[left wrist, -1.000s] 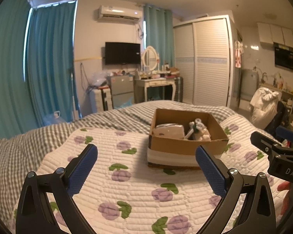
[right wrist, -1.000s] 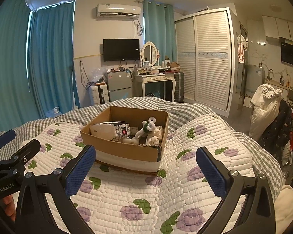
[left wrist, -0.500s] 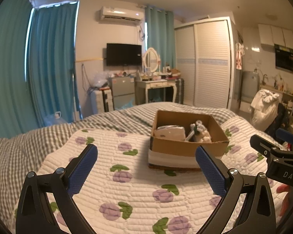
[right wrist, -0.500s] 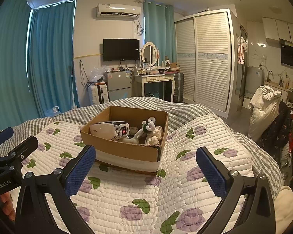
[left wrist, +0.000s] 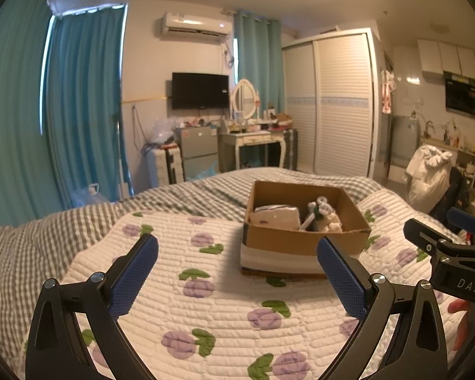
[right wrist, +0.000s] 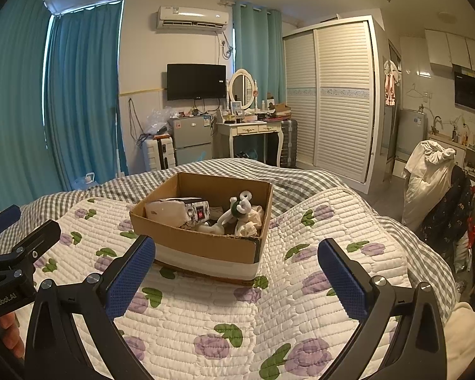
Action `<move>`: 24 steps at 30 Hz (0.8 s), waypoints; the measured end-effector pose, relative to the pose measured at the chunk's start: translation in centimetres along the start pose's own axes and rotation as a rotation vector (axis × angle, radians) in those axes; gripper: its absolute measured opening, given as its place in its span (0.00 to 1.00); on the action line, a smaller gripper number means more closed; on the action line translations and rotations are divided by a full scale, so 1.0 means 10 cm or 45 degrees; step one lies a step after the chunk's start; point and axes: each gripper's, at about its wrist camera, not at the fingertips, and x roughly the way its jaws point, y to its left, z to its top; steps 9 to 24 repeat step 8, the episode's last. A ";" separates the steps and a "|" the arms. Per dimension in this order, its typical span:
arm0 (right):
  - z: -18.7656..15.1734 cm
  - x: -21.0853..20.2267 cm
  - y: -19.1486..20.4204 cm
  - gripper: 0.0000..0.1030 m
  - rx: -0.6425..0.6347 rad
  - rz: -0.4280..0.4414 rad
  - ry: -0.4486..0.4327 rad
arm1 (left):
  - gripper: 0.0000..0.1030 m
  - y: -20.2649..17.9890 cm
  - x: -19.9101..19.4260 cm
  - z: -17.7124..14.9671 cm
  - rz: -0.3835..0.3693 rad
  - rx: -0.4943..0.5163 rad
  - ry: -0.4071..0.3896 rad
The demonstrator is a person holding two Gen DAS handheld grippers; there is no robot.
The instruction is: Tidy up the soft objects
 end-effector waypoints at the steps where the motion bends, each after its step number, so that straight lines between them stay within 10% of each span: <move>1: 0.00 0.00 0.00 1.00 0.000 -0.001 0.000 | 1.00 0.00 0.00 0.00 0.000 0.000 -0.001; 24: 0.00 0.00 -0.01 1.00 0.001 -0.001 0.001 | 1.00 0.01 -0.01 0.01 0.000 0.001 -0.002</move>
